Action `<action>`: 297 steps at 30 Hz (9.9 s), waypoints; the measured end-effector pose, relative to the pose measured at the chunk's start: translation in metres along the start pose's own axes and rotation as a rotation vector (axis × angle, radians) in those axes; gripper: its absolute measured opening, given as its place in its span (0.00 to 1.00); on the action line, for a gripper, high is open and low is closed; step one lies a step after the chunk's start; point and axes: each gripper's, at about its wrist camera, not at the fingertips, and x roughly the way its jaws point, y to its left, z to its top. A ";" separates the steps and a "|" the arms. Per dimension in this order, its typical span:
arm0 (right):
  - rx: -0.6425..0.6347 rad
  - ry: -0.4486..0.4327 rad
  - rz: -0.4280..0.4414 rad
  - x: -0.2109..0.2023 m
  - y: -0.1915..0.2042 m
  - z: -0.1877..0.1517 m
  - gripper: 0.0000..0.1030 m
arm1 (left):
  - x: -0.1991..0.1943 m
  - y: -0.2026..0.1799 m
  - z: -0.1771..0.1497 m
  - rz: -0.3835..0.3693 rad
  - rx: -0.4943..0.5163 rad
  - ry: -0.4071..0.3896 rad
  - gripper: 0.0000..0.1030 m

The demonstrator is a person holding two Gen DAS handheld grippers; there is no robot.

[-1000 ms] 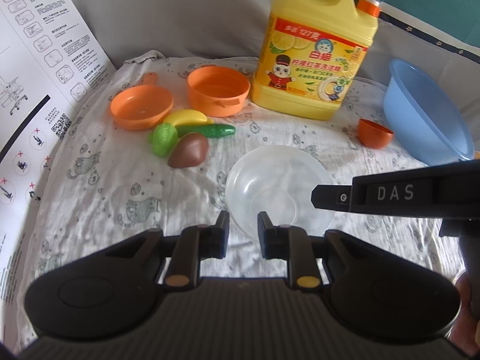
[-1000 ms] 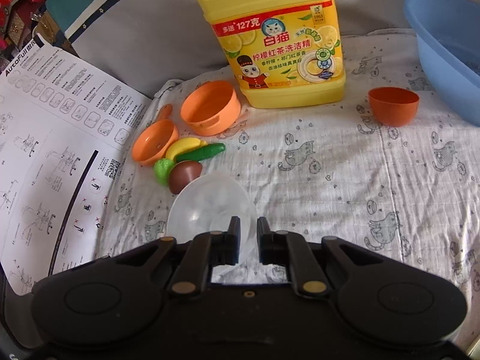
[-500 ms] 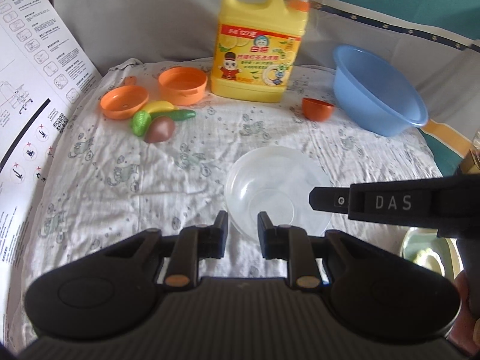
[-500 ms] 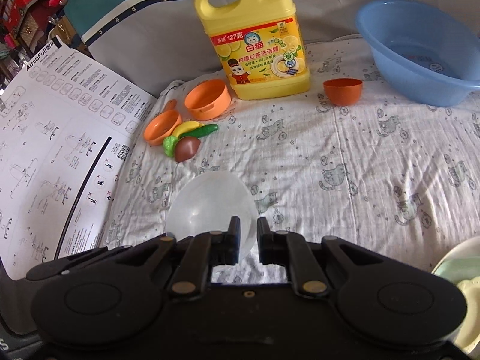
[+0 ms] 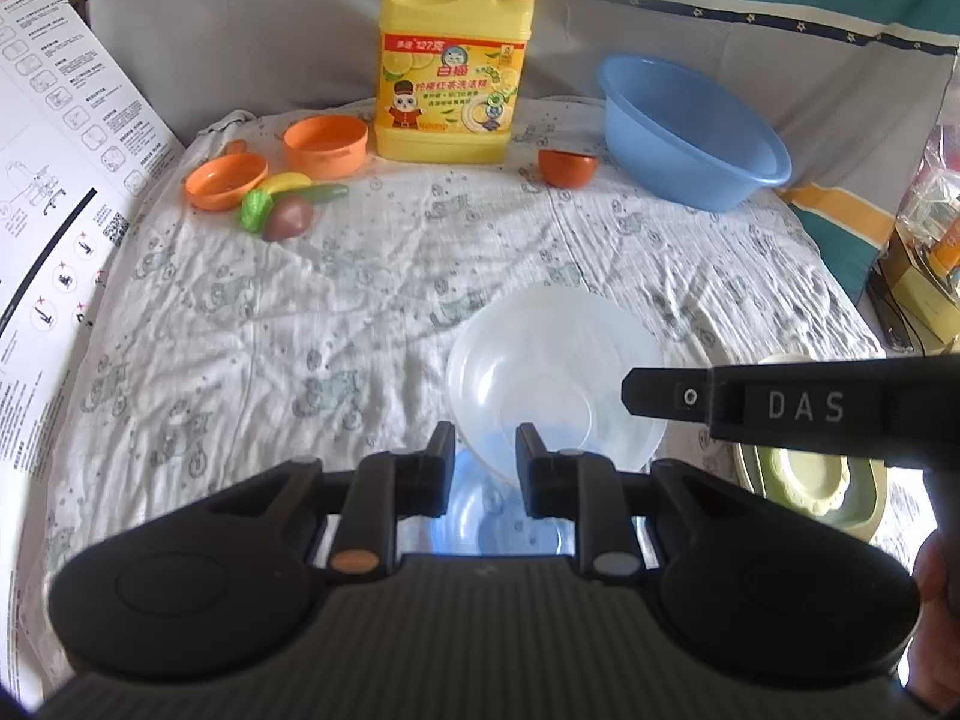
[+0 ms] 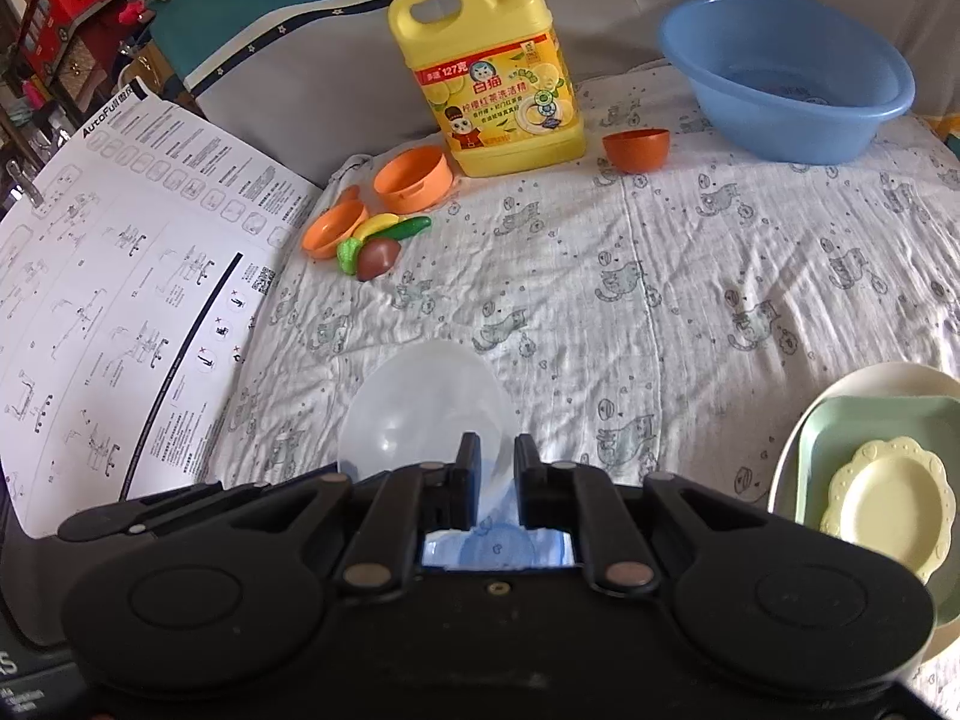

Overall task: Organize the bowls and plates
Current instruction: 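Carry the clear bowl with the right gripper and lower it into the blue bowl, then open the right gripper and release the clear bowl inside the blue bowl, then move the right gripper to the small orange bowl and grasp its rim, then lift the orange bowl with the right gripper and carry it over the nested bowls, then lower the orange bowl into the clear bowl and open the right gripper, then grasp the rim of the nested blue bowl stack with the right gripper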

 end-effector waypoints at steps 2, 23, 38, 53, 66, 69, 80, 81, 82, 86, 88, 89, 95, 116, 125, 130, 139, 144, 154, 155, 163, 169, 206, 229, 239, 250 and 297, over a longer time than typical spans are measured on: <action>0.003 0.003 -0.001 -0.002 -0.001 -0.006 0.11 | -0.001 -0.002 -0.006 -0.002 0.004 0.009 0.20; 0.039 0.085 -0.011 0.022 -0.011 -0.033 0.12 | 0.016 -0.007 -0.028 0.012 0.040 0.094 0.21; 0.003 0.089 -0.034 0.030 -0.007 -0.029 0.52 | 0.015 -0.001 -0.025 0.053 0.023 0.066 0.64; 0.001 0.040 -0.092 0.018 -0.017 -0.029 0.99 | 0.011 0.021 -0.025 0.111 -0.052 0.048 1.00; 0.022 0.010 -0.100 0.009 -0.023 -0.022 1.00 | 0.011 0.016 -0.012 0.099 -0.034 0.046 1.00; 0.032 0.002 -0.103 0.007 -0.027 -0.018 1.00 | 0.014 0.015 -0.004 0.091 -0.030 0.048 1.00; 0.123 -0.060 -0.119 0.004 -0.058 0.031 1.00 | 0.035 0.007 0.051 0.055 0.003 0.052 1.00; 0.135 -0.066 -0.118 0.005 -0.062 0.038 1.00 | 0.037 0.005 0.058 0.053 0.003 0.051 1.00; 0.144 -0.071 -0.116 0.006 -0.066 0.045 1.00 | 0.040 0.004 0.065 0.052 0.003 0.050 1.00; 0.181 -0.090 -0.114 0.012 -0.077 0.073 1.00 | 0.056 -0.001 0.095 0.060 -0.005 0.045 1.00; 0.202 -0.100 -0.113 0.016 -0.085 0.090 1.00 | 0.066 -0.005 0.111 0.071 -0.008 0.040 1.00; 0.215 -0.107 -0.115 0.019 -0.088 0.098 1.00 | 0.072 -0.007 0.120 0.074 -0.008 0.038 1.00; 0.321 -0.156 -0.131 0.042 -0.112 0.145 0.93 | 0.109 -0.017 0.167 0.068 -0.033 0.013 1.00; 0.496 -0.130 -0.110 0.174 -0.142 0.208 0.17 | 0.216 0.004 0.220 0.007 -0.093 0.030 0.80; 0.429 -0.103 -0.087 0.173 -0.152 0.196 0.07 | 0.228 -0.021 0.222 -0.049 -0.027 0.021 0.71; 0.432 -0.092 -0.080 0.173 -0.162 0.193 0.07 | 0.241 -0.038 0.225 -0.023 0.024 0.030 0.60; 0.454 -0.107 -0.038 0.180 -0.171 0.189 0.07 | 0.264 -0.053 0.226 -0.045 0.083 0.068 0.23; 0.460 -0.107 -0.029 0.192 -0.168 0.192 0.08 | 0.271 -0.052 0.220 -0.045 0.105 0.082 0.16; 0.401 -0.100 -0.023 0.207 -0.161 0.193 0.07 | 0.274 -0.049 0.213 -0.066 0.103 0.101 0.14; 0.396 -0.098 -0.022 0.207 -0.161 0.192 0.07 | 0.273 -0.050 0.212 -0.064 0.104 0.103 0.14; 0.380 -0.069 -0.001 0.195 -0.154 0.182 0.07 | 0.253 -0.043 0.203 -0.079 0.070 0.123 0.14; 0.340 -0.047 0.009 0.173 -0.135 0.164 0.07 | 0.220 -0.036 0.186 -0.080 0.053 0.133 0.14; 0.090 0.057 0.035 0.030 -0.004 0.012 0.07 | 0.019 -0.004 0.033 -0.071 -0.042 0.097 0.14; 0.058 0.148 0.029 0.032 -0.003 -0.026 0.08 | 0.014 -0.004 -0.010 -0.064 -0.003 0.139 0.15; 0.042 0.168 0.025 0.042 0.000 -0.027 0.10 | 0.021 0.000 -0.013 -0.055 0.001 0.150 0.16; 0.053 0.108 0.017 0.028 -0.010 -0.021 0.68 | 0.004 0.010 -0.010 0.019 -0.020 0.045 0.84; 0.119 0.106 -0.003 0.044 -0.025 -0.040 0.45 | 0.037 0.038 -0.046 -0.131 -0.164 0.047 0.51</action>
